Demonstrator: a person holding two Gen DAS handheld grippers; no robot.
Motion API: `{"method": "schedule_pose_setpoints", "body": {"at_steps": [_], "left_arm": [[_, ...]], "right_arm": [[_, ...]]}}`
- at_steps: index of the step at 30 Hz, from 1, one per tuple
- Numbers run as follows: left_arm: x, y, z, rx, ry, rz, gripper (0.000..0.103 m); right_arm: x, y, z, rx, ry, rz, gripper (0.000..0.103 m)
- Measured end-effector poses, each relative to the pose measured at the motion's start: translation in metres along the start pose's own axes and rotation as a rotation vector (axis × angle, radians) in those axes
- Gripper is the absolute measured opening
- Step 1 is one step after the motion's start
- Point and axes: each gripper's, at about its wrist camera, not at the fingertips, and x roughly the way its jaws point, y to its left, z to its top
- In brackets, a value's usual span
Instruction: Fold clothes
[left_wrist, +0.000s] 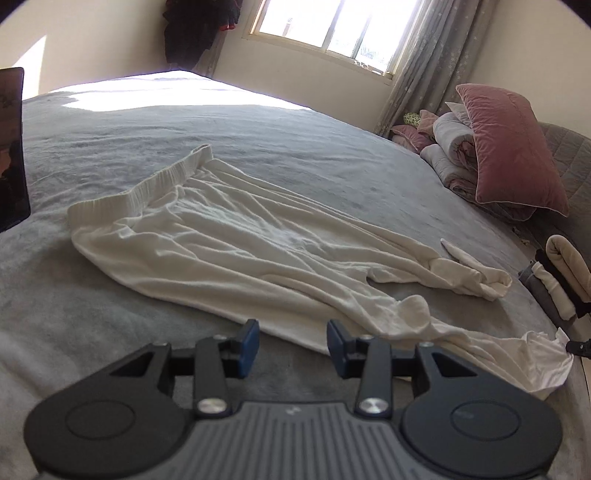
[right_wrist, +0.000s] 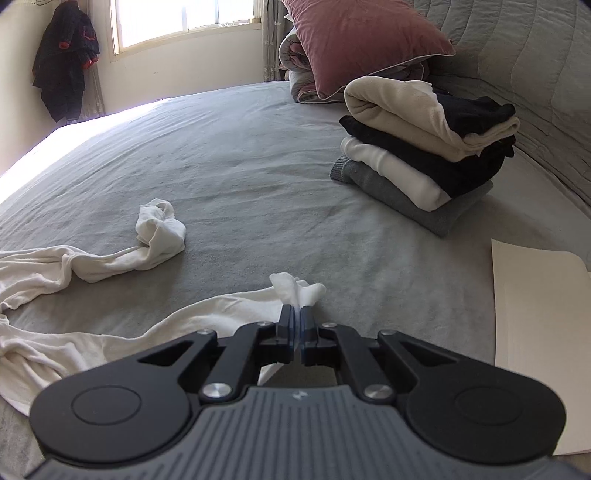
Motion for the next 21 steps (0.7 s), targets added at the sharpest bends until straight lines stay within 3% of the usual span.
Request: {"method": "schedule_pose_setpoints", "body": {"at_steps": [11, 21], "left_arm": [[0.008, -0.115, -0.036, 0.487, -0.017, -0.342, 0.043], [0.034, -0.166, -0.055, 0.653, 0.064, -0.420, 0.042]], "right_arm": [[-0.009, -0.048, -0.037, 0.136, 0.043, 0.044, 0.001], [-0.018, -0.069, -0.050, 0.207, 0.047, 0.097, 0.001]]}}
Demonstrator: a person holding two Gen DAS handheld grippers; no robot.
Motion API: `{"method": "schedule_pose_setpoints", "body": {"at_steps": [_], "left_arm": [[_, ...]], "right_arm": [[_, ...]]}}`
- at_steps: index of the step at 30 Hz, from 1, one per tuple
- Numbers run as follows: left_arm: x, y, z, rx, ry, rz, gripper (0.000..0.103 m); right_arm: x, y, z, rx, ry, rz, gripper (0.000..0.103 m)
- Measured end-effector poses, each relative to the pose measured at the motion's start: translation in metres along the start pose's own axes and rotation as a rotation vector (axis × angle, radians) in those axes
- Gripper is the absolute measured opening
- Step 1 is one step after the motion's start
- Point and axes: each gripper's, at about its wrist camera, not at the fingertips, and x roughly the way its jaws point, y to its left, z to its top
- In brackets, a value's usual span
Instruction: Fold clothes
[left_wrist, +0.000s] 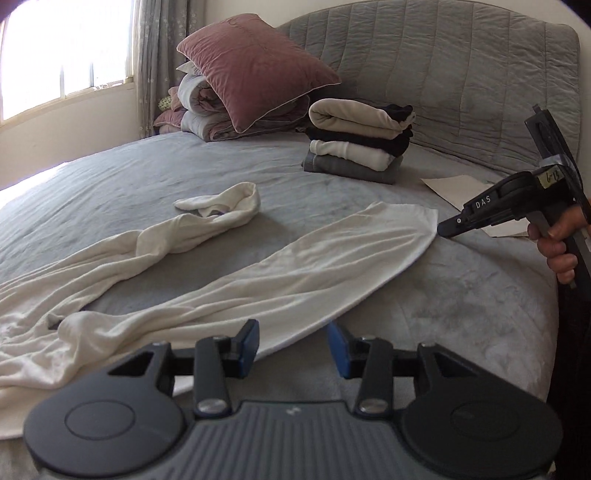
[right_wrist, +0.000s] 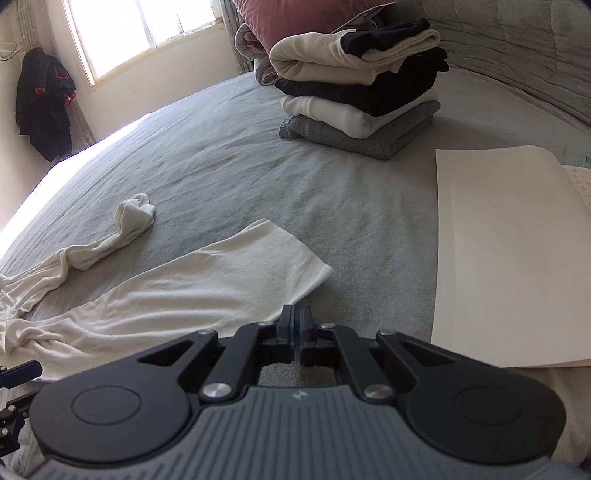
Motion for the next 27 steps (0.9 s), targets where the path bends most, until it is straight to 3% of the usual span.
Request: {"method": "schedule_pose_setpoints", "body": {"at_steps": [4, 5, 7, 9, 10, 17, 19, 22, 24, 25, 27], "left_arm": [[0.007, -0.014, -0.005, 0.072, 0.011, 0.026, 0.041], [0.007, -0.016, -0.005, 0.081, 0.011, 0.032, 0.040], [0.008, -0.015, -0.004, 0.074, 0.014, 0.033, 0.038], [0.008, -0.015, -0.003, 0.066, 0.017, 0.033, 0.038], [0.009, -0.015, -0.003, 0.064, 0.018, 0.035, 0.038], [0.010, -0.020, -0.002, 0.077, 0.020, 0.044, 0.033], [0.010, -0.020, -0.002, 0.075, 0.018, 0.045, 0.033], [0.010, -0.021, -0.002, 0.073, 0.014, 0.045, 0.030], [0.010, -0.022, -0.002, 0.070, 0.012, 0.044, 0.022], [0.010, -0.022, -0.002, 0.067, 0.010, 0.044, 0.018], [0.007, -0.021, -0.001, 0.052, -0.002, 0.042, 0.000]], "right_arm": [[-0.002, -0.014, 0.000, 0.074, 0.008, 0.057, 0.006], [-0.002, -0.017, 0.000, 0.099, 0.008, 0.072, 0.017], [-0.002, -0.022, 0.000, 0.142, 0.007, 0.090, 0.019], [-0.002, -0.024, 0.000, 0.165, -0.005, 0.093, 0.034], [-0.001, -0.024, 0.000, 0.172, -0.015, 0.092, 0.037], [0.014, -0.003, 0.002, 0.109, -0.044, 0.038, 0.040], [0.018, 0.003, 0.003, 0.088, -0.048, 0.017, 0.040], [0.022, 0.012, 0.003, 0.039, -0.052, -0.014, 0.028], [0.023, 0.017, 0.003, 0.002, -0.053, -0.031, 0.009], [0.024, 0.020, 0.002, -0.014, -0.053, -0.037, 0.005], [0.023, 0.024, 0.003, -0.032, -0.058, -0.055, 0.004]]}}
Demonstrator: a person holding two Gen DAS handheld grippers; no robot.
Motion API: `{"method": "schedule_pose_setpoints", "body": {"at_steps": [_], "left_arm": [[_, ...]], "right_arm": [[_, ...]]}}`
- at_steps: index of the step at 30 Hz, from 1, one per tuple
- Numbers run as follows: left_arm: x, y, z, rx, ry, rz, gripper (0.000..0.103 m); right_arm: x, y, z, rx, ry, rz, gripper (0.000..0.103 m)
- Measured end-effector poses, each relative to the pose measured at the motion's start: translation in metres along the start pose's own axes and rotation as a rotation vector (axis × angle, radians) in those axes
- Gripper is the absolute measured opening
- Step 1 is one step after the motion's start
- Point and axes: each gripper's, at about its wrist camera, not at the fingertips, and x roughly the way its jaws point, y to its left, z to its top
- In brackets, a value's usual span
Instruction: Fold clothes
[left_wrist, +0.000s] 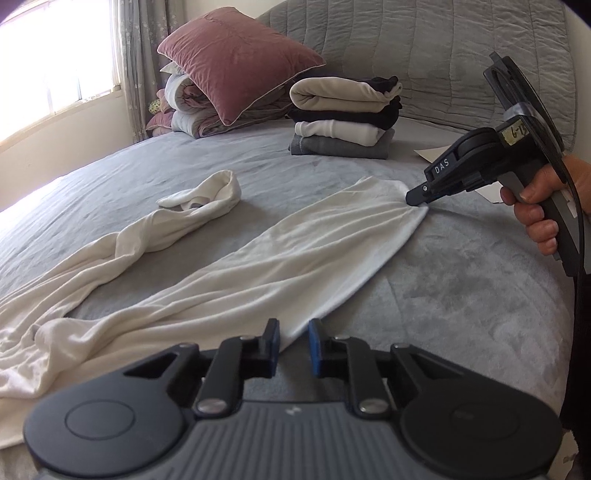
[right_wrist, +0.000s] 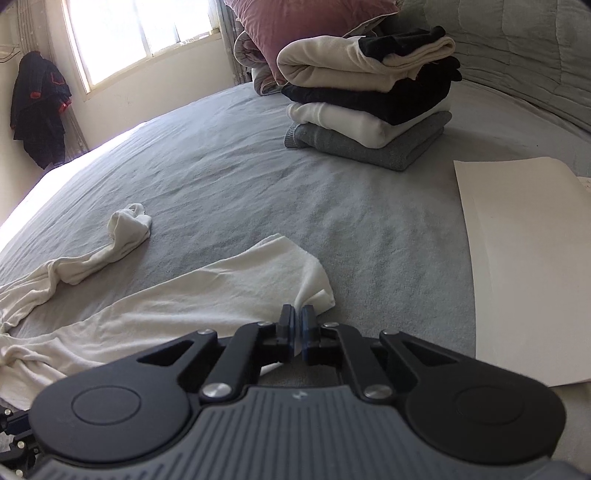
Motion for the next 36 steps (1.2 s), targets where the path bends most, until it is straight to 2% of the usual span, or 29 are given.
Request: {"method": "schedule_pose_setpoints", "body": {"at_steps": [6, 10, 14, 19, 23, 25, 29, 36], "left_arm": [[-0.022, 0.006, 0.004, -0.035, -0.077, -0.025, 0.000], [-0.039, 0.001, 0.001, -0.005, -0.073, -0.076, 0.000], [-0.048, -0.007, -0.004, 0.024, -0.015, -0.152, 0.000], [-0.043, -0.018, -0.008, 0.056, 0.115, -0.117, 0.000], [-0.042, -0.018, -0.004, 0.028, 0.193, -0.104, 0.000], [-0.042, -0.019, -0.003, 0.026, 0.210, -0.097, 0.000], [-0.042, -0.021, 0.000, 0.034, 0.229, -0.088, 0.000], [-0.040, -0.025, 0.006, 0.049, 0.261, -0.071, 0.001]], "right_arm": [[-0.019, 0.001, 0.004, -0.023, -0.013, -0.010, 0.003], [-0.035, 0.000, -0.003, -0.079, -0.011, -0.013, 0.003], [-0.047, -0.005, -0.015, -0.105, 0.022, -0.026, 0.003], [-0.053, -0.013, -0.031, -0.102, 0.070, -0.018, 0.003], [-0.055, -0.009, -0.035, -0.118, 0.071, -0.028, 0.005], [-0.056, -0.005, -0.035, -0.143, 0.072, -0.038, 0.012], [-0.057, 0.001, -0.036, -0.183, 0.073, -0.056, 0.013], [-0.057, 0.003, -0.034, -0.181, 0.085, -0.059, 0.014]]}}
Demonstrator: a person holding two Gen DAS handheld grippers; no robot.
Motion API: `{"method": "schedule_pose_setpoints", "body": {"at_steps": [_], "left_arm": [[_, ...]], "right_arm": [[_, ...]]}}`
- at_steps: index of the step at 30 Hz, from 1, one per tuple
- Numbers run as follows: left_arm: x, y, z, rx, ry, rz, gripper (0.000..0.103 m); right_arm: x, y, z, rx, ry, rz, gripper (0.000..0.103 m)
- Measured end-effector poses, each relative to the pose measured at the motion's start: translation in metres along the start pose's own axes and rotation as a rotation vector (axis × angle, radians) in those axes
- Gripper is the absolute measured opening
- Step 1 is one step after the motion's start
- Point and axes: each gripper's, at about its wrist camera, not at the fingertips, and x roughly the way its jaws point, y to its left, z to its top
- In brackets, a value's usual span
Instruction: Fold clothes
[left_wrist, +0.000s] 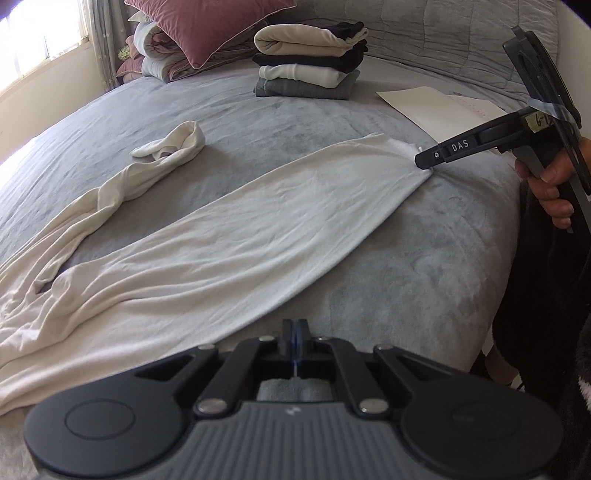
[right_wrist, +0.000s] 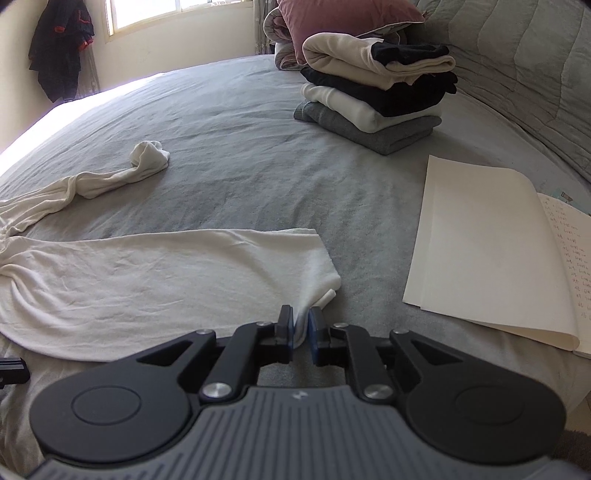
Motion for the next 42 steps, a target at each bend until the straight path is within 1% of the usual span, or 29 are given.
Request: {"method": "schedule_pose_setpoints", "body": {"at_steps": [2, 4, 5, 8, 10, 11, 16, 21, 23, 27, 30, 32, 33, 35, 37, 39, 42], "left_arm": [[-0.001, 0.000, 0.002, 0.003, 0.002, 0.002, 0.002], [-0.004, 0.003, 0.003, -0.001, -0.014, -0.002, 0.003], [-0.006, 0.007, 0.005, -0.019, -0.026, -0.003, 0.005], [-0.009, 0.018, 0.008, -0.054, -0.050, 0.004, 0.010], [-0.006, 0.023, 0.009, -0.070, -0.047, 0.018, 0.013], [-0.004, 0.025, 0.009, -0.078, -0.044, 0.025, 0.014], [0.004, 0.027, 0.009, -0.088, -0.024, 0.036, 0.016], [0.006, 0.028, 0.009, -0.089, -0.021, 0.038, 0.020], [0.006, 0.029, 0.009, -0.094, -0.021, 0.040, 0.020], [0.005, 0.046, 0.010, -0.125, -0.033, 0.063, 0.022], [0.001, 0.072, 0.008, -0.198, -0.051, 0.105, 0.023], [0.000, 0.091, 0.003, -0.255, -0.056, 0.133, 0.024], [0.000, 0.099, 0.001, -0.281, -0.058, 0.147, 0.024], [-0.002, 0.110, -0.004, -0.313, -0.062, 0.160, 0.024], [-0.002, 0.119, -0.008, -0.344, -0.062, 0.163, 0.024], [-0.001, 0.122, -0.011, -0.355, -0.063, 0.172, 0.024], [-0.001, 0.122, -0.015, -0.344, -0.068, 0.185, 0.025]], "right_arm": [[0.000, 0.001, 0.001, -0.004, 0.001, -0.001, 0.015], [-0.001, 0.003, 0.002, -0.009, 0.002, 0.001, 0.016], [-0.001, 0.004, 0.003, -0.012, 0.000, 0.000, 0.019], [-0.003, 0.009, 0.006, -0.031, -0.001, -0.026, 0.039], [-0.006, 0.014, 0.009, -0.057, -0.001, -0.049, 0.039], [-0.007, 0.018, 0.011, -0.078, 0.005, -0.075, 0.039], [-0.014, 0.031, 0.018, -0.147, 0.000, -0.158, 0.039], [-0.020, 0.036, 0.025, -0.172, -0.020, -0.175, 0.039], [-0.020, 0.037, 0.027, -0.169, -0.025, -0.168, 0.039], [-0.017, 0.036, 0.030, -0.169, -0.030, -0.158, 0.039], [-0.013, 0.028, 0.034, -0.146, -0.055, -0.109, 0.039], [-0.008, 0.021, 0.037, -0.127, -0.071, -0.053, 0.039], [-0.003, 0.016, 0.039, -0.115, -0.078, -0.015, 0.041], [0.008, 0.008, 0.041, -0.113, -0.080, 0.024, 0.043], [0.019, 0.003, 0.042, -0.127, -0.078, 0.029, 0.043], [0.028, -0.003, 0.042, -0.133, -0.069, 0.030, 0.044], [0.039, -0.010, 0.039, -0.133, -0.057, 0.048, 0.044]]}}
